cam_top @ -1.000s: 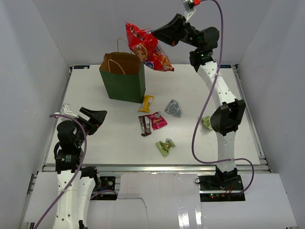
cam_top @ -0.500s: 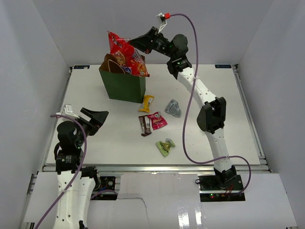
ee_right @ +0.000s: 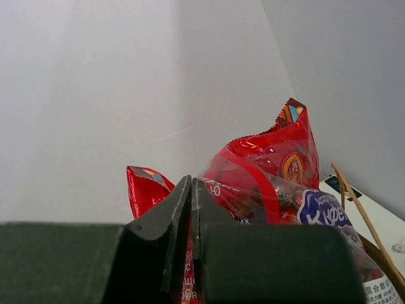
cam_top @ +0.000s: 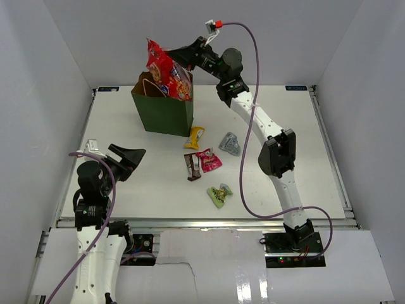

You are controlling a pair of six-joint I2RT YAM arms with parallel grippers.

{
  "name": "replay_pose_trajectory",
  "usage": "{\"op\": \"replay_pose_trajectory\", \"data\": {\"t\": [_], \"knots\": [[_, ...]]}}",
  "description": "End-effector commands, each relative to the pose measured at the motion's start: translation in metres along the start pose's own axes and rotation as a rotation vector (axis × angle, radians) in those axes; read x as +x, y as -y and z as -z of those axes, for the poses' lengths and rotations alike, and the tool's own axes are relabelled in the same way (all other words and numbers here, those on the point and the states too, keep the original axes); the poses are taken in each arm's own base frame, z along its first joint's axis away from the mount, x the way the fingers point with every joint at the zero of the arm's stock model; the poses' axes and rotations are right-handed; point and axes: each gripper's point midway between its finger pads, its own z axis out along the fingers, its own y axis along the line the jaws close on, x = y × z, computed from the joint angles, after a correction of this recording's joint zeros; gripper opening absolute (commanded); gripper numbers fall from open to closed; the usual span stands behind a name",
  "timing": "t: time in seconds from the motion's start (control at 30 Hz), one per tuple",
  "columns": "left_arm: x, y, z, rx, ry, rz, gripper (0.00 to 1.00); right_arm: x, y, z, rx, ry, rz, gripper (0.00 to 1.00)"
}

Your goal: Place the snacks into the paper bag

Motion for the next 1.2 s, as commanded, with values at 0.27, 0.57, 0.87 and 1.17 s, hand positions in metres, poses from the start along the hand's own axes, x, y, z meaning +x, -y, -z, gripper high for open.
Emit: {"op": "replay_pose_trajectory", "data": {"t": [0.27,0.57,0.87,1.17], "knots": [[0.003,-0.003,-0.005,0.01,-0.012,-0.001,0.91,-0.027,-0.051,-0.01,-0.117,0.107,0.034,0.08],[0.005,-0.004,-0.009,0.014,-0.023,0.0,0.91,-0.015,-0.029,-0.007,-0.064,0.084,0.022,0.12],[0.005,-0.004,-0.015,0.025,-0.031,0.002,0.91,-0.013,-0.019,-0.005,-0.042,0.077,0.032,0.25],[-0.003,0.004,-0.041,0.05,-0.074,0.003,0.91,-0.015,-0.011,-0.001,-0.02,0.073,0.046,0.34]]}}
